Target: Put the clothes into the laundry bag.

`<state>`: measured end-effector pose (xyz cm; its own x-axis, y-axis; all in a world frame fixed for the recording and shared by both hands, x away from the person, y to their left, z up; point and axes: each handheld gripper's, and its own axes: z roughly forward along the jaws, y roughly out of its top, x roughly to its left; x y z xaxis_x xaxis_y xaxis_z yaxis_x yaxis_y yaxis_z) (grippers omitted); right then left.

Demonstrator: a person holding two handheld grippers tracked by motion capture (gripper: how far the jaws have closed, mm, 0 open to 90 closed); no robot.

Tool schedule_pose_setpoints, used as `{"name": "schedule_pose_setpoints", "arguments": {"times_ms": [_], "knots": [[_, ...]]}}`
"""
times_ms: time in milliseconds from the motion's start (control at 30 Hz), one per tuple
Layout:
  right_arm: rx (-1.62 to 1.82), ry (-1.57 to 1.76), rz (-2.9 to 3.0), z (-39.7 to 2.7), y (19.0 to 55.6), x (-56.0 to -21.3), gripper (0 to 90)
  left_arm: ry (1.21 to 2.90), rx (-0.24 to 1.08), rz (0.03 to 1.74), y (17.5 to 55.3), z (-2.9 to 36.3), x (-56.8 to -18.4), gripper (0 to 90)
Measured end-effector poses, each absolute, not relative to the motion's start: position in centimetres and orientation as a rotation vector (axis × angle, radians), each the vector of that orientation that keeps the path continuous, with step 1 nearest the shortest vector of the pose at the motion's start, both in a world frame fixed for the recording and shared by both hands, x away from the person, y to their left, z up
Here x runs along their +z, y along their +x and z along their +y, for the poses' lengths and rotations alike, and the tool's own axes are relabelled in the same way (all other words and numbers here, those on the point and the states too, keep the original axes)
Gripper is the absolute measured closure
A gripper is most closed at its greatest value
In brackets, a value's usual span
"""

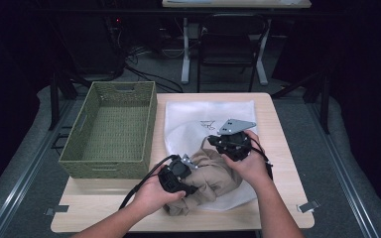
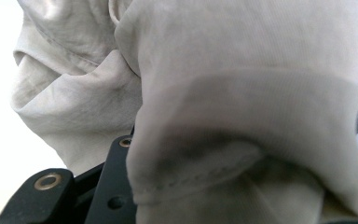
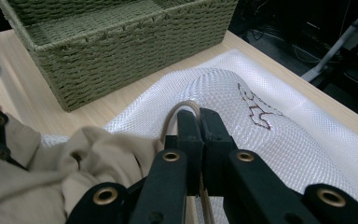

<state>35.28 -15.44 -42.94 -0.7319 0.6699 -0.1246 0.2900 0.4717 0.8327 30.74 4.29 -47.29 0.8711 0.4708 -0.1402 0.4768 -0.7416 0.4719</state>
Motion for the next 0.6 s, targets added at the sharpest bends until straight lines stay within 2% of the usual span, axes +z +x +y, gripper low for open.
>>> {"name": "schedule_pose_setpoints", "arguments": {"times_ms": [233,600], "knots": [[1.174,0.792,2.28,-15.5,35.1,-42.7,88.2,2.545,-0.037,0.692,31.2,2.8,-48.4,65.2],[1.177,0.79,2.268,-15.7,34.9,-42.4,88.1,2.511,-0.013,0.773,32.6,3.7,-48.7,65.2]]}}
